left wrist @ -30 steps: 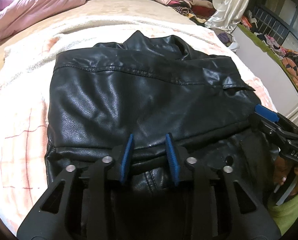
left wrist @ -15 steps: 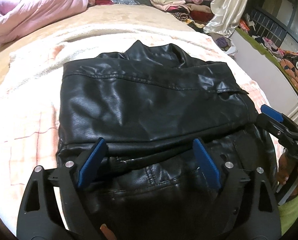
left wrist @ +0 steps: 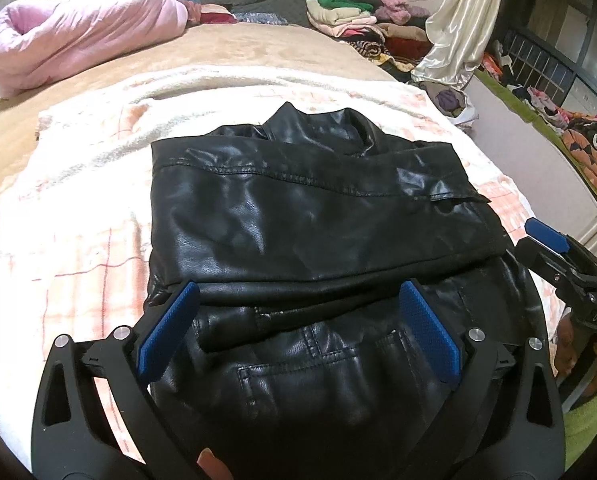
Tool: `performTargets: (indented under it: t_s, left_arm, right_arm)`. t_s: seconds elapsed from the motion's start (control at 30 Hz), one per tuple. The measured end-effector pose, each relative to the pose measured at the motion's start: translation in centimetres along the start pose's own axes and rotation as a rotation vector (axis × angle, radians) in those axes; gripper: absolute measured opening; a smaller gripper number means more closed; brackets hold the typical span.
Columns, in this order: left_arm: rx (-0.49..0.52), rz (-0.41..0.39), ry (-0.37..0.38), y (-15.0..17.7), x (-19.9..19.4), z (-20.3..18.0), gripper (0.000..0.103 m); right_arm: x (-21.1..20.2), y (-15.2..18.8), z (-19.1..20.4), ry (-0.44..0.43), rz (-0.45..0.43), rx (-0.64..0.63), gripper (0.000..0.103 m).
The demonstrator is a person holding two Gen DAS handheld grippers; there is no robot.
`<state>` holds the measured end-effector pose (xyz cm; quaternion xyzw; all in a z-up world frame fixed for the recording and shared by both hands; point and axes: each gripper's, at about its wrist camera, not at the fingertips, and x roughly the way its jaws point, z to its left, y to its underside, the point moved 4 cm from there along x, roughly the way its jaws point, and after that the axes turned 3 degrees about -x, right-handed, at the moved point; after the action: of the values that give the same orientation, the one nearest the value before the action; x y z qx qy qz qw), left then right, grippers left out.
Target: Fold large clothes
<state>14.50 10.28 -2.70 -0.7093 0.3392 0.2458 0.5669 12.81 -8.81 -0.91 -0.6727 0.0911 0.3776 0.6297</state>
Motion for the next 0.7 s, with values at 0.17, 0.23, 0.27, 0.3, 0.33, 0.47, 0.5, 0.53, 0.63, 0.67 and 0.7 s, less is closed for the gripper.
performTargets:
  t_s: [0.17, 0.23, 0.27, 0.3, 0.33, 0.47, 0.5, 0.53, 0.63, 0.67, 0.7]
  left_arm:
    - [0.007, -0.031, 0.005, 0.0, -1.5, -0.6, 0.093]
    - [0.002, -0.047, 0.003, -0.1, -2.3, -0.8, 0.093]
    - [0.000, -0.054, 0.005, -0.1, -2.6, -0.9, 0.093]
    - [-0.001, -0.067, 0.011, -0.2, -3.1, -1.1, 0.093]
    - [-0.002, -0.073, 0.012, -0.2, -3.4, -1.2, 0.093]
    - [0.002, -0.102, 0.001, -0.2, -4.7, -1.8, 0.093]
    - [0.005, -0.106, 0.002, -0.2, -4.9, -1.9, 0.093]
    - [0.003, -0.114, 0.003, 0.1, -5.2, -2.1, 0.093]
    - [-0.003, -0.112, 0.005, 0.7, -5.5, -2.4, 0.093]
    - [-0.001, -0.111, 0.008, 1.0, -5.6, -2.5, 0.093]
    - [0.002, -0.110, 0.006, 1.2, -5.7, -2.7, 0.093]
  right_arm:
    - [-0.9, -0.3, 1.1, -0.005, -0.010, -0.024, 0.098]
    - [-1.5, -0.4, 1.5, -0.011, -0.013, -0.034, 0.098]
    - [-1.8, -0.4, 1.7, -0.013, -0.015, -0.039, 0.098]
    - [-2.0, -0.4, 1.9, -0.014, -0.017, -0.044, 0.098]
    - [-2.3, -0.4, 2.0, -0.016, -0.017, -0.048, 0.098]
    - [-3.3, -0.3, 2.3, -0.021, -0.022, -0.061, 0.098]
    - [-3.6, -0.2, 2.4, -0.019, -0.023, -0.063, 0.098]
    - [-3.9, -0.1, 2.3, -0.021, -0.022, -0.064, 0.098]
    - [-4.5, 0.4, 2.2, -0.025, -0.017, -0.067, 0.098]
    - [-4.7, 0.5, 2.2, -0.024, -0.014, -0.073, 0.098]
    - [-4.9, 0.8, 2.2, -0.021, -0.010, -0.081, 0.098]
